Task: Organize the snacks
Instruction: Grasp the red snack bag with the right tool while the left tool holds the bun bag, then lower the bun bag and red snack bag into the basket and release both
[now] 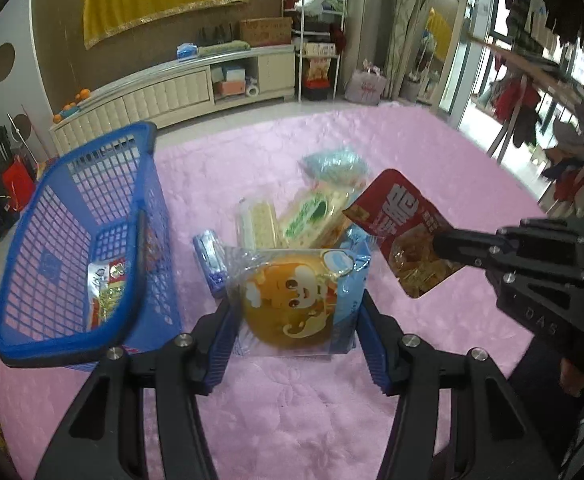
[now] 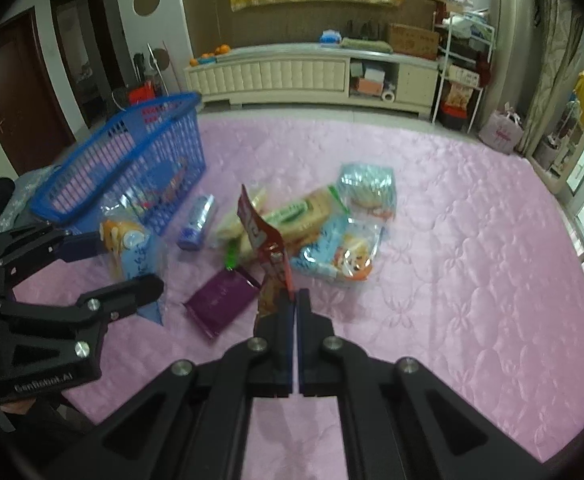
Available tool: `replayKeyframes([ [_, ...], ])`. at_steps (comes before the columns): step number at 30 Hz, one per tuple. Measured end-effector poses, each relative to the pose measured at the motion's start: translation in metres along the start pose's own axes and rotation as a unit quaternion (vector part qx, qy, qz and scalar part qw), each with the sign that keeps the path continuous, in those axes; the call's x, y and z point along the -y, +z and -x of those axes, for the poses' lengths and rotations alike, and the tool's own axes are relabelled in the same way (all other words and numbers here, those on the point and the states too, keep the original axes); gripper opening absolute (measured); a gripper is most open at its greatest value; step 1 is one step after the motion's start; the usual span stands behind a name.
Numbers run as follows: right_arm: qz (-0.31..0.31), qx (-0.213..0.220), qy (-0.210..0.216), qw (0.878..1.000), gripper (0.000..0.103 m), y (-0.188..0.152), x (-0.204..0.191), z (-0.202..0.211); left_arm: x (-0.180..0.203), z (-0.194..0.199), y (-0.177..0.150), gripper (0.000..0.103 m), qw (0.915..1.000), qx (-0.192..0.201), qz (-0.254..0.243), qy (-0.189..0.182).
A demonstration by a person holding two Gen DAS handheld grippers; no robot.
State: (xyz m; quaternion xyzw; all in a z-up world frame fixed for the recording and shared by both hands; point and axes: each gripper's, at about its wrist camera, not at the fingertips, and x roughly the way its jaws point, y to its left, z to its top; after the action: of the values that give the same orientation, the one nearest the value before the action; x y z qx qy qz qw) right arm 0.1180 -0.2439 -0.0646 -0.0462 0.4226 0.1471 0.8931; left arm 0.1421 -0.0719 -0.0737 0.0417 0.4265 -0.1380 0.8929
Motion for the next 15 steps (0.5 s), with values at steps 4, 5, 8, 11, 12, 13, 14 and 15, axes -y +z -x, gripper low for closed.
replayKeyframes([
  [4,0.0,0.017,0.008,1.0,0.003,0.011,-0.011,0.015,-0.007,0.026,0.006,0.054,0.9997,0.022,-0.001,-0.005],
  [5,0.002,0.022,0.009,1.0,0.003,0.015,-0.017,0.02,-0.009,0.031,0.008,0.054,0.9996,0.028,-0.001,-0.004],
  [8,0.01,0.035,0.02,0.999,0.003,0.026,-0.031,0.031,-0.022,0.051,0.012,0.054,0.999,0.044,0.004,0.002],
  [11,0.023,0.05,0.031,0.998,0.003,0.04,-0.05,0.04,-0.039,0.068,0.013,0.054,0.9981,0.059,0.009,0.011],
  [12,0.026,0.054,0.036,0.998,0.003,0.045,-0.055,0.042,-0.047,0.075,0.015,0.054,0.9977,0.065,0.012,0.017],
  [13,0.028,0.059,0.042,0.997,0.003,0.051,-0.061,0.043,-0.052,0.078,0.015,0.054,0.9974,0.068,0.014,0.022],
  [14,0.031,0.062,0.051,0.996,0.003,0.058,-0.069,0.044,-0.06,0.083,0.016,0.054,0.9971,0.07,0.017,0.026],
  [15,0.034,0.064,0.056,0.996,0.003,0.061,-0.073,0.044,-0.068,0.087,0.015,0.054,0.9967,0.072,0.02,0.032],
])
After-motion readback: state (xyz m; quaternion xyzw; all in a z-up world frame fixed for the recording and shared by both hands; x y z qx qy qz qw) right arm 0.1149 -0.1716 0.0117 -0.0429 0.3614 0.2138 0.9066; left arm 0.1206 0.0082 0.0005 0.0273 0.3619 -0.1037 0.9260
